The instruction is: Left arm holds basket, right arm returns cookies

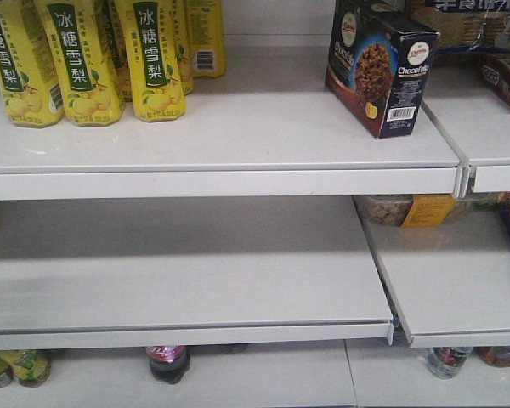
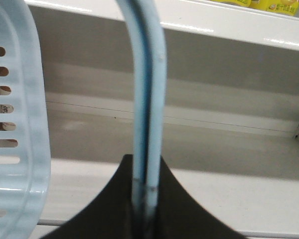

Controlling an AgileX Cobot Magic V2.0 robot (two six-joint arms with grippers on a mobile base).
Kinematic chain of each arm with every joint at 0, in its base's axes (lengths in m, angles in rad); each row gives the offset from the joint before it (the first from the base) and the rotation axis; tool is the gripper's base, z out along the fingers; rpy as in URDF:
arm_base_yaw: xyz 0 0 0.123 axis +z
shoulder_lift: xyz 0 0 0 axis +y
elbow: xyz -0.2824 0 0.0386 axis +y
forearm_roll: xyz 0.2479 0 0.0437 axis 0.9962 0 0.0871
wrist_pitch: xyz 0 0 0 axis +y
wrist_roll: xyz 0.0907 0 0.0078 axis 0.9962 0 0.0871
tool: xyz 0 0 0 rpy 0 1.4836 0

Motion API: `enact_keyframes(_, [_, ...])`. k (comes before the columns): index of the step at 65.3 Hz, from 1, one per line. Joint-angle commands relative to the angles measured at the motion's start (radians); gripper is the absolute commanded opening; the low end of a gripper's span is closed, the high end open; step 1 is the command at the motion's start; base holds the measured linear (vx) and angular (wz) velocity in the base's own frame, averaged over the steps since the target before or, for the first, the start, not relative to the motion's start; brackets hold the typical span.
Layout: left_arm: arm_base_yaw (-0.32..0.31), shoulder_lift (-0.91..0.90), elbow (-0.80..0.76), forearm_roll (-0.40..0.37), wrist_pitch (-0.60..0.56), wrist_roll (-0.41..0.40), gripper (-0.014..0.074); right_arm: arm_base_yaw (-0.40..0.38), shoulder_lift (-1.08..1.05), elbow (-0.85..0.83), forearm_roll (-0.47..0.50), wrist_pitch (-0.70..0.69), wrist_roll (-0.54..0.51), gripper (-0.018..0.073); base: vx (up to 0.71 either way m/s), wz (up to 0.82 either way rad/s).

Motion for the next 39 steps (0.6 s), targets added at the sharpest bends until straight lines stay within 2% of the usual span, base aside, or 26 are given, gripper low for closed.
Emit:
enact_keyframes(1, [-0.004,-0.018,-0.03,0.018,-0.097,0.02,-0.0006,-0.067,0.01,-0.027,-0.029,-0.081,-0.021,-0.0011,0.0,-0.01])
enact_keyframes(9, [-0.004,-0.018,-0.03,0.018,-0.097,0.02,-0.0006,-0.208,0.01,-0.027,-0.001,-0.086,0.002,-0.0011,0.0,0.0])
enact_keyframes(14, [-0.004,-0.018,-0.03,0.018,-0.097,0.02,-0.0006,-0.255,0.01,-0.027,-0.001,-0.084,0.008,-0.0011,0.0,0.0])
enact_keyframes(24, [-0.004,-0.018,-0.03,0.018,-0.097,0.02,-0.0006,-0.259,0.01,-0.021,-0.003,-0.088,0.001,-0.0011,0.0,0.0])
enact_keyframes(39, [-0.004,-0.018,-0.03,0.018,-0.097,0.02,-0.0006,-0.259,-0.122,0.163,-0.003,-0.262,0.001,-0.0011,0.0,0.0])
